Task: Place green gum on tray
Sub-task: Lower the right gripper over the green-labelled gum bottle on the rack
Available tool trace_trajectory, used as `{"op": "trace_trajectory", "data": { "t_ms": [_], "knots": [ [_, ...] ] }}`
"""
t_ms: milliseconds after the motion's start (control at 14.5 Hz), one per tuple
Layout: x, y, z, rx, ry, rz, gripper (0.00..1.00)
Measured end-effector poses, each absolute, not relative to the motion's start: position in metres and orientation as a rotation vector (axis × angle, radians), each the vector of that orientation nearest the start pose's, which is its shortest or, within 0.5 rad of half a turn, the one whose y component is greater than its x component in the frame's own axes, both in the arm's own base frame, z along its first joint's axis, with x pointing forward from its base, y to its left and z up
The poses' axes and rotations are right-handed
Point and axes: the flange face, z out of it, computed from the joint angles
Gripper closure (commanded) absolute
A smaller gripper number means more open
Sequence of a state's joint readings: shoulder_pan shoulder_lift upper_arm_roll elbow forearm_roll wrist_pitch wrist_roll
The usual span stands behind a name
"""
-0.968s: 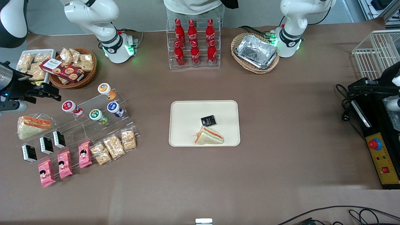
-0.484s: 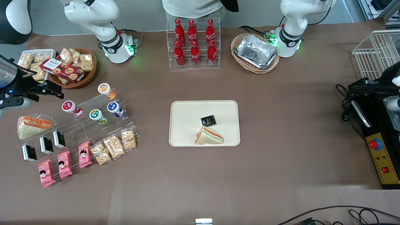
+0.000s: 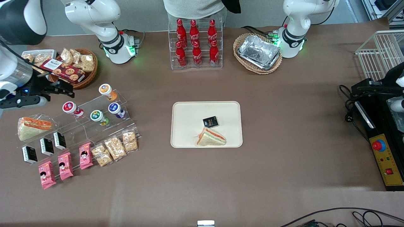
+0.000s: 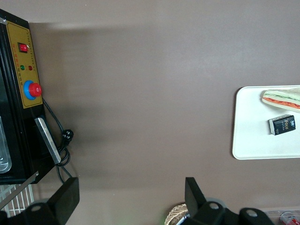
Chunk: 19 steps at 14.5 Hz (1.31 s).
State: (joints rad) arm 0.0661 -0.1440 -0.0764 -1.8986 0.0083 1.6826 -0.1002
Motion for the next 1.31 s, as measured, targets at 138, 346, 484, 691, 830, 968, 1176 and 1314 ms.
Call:
{"op": "trace_trajectory", "data": {
  "t_ms": [138, 346, 484, 691, 830, 968, 1176, 1314],
  "knots": [
    [0.505, -0.004, 0.544, -3.113, -0.148, 0.099, 0.00],
    [0.504, -0.003, 0.523, -3.114, -0.148, 0.066, 0.00],
    [0.504, -0.003, 0.504, -3.116, -0.147, 0.037, 0.00],
    [0.500, -0.005, 0.468, -3.117, -0.139, 0.011, 0.00],
    [0.499, -0.006, 0.451, -3.118, -0.134, 0.009, 0.01],
    [0.501, -0.007, 0.436, -3.120, -0.128, 0.001, 0.02],
    [0.504, -0.008, 0.406, -3.124, -0.122, -0.029, 0.02],
    [0.502, -0.009, 0.385, -3.126, -0.119, -0.033, 0.02]
  ]
}}
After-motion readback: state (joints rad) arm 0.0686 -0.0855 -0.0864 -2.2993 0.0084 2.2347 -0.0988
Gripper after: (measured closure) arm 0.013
